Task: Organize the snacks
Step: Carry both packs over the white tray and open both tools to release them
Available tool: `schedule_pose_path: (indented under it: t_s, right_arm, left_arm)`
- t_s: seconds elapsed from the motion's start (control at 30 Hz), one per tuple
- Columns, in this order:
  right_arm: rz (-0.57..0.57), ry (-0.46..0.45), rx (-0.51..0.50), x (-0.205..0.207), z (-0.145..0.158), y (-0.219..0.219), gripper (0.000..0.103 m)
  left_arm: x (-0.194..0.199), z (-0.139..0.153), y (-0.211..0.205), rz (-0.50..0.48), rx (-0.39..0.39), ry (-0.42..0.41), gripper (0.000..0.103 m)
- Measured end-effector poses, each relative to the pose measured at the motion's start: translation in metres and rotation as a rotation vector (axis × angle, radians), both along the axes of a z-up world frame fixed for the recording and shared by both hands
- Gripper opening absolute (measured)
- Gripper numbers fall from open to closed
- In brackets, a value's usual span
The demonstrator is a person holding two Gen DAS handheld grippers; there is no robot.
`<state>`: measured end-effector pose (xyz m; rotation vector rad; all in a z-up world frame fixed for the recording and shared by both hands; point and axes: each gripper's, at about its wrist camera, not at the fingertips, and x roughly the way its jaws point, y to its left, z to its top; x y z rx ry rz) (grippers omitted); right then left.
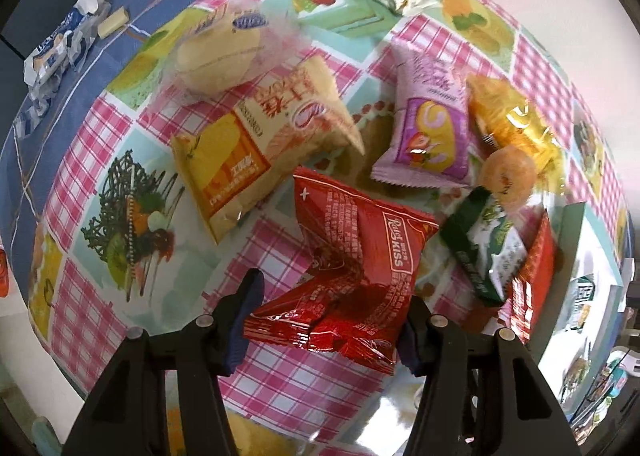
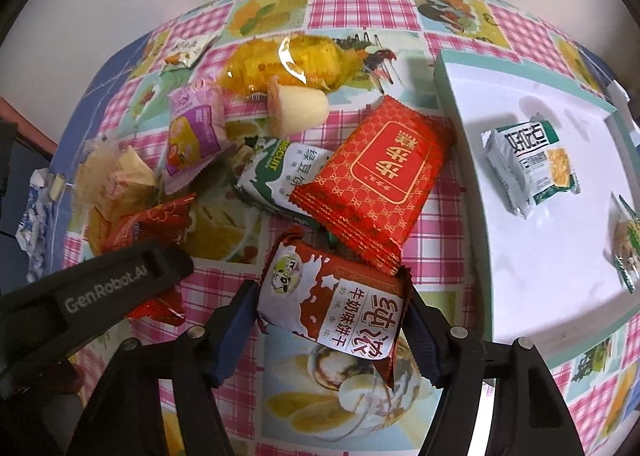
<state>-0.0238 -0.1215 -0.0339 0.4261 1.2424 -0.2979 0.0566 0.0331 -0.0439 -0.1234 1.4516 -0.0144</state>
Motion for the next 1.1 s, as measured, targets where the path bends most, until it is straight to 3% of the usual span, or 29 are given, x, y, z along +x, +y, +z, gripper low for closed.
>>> schedule_pose_path:
  t_s: [0.33,0.6,0.77,1.1]
  right_arm:
    - [-0.038,-0.074,0.008,-0.02,0.035,-0.014,0.072]
    - [-0.187,-0.081,-0.023,-0.038,0.05,-0.06,0.072]
    - [-0.344,-0.043,-0.027,-0.061,0.045,-0.107,0.072]
    - [-0.618,-0.004,0.008,-0.118,0.032,-0.183,0.072]
  left_arm:
    - [-0.005,0.034,-0.001,-0.02,-0.029,-0.083,0.061]
    - [-0.017,0.047,-0.023,-0.069,-0.041,-0.125,0.061]
    - [-0.025,0.053,-0.051,-0.151,-0.037,-0.157,0.061]
    - [-0.062,0.066,-0.132,-0.416,-0.036,-0.246,0.061]
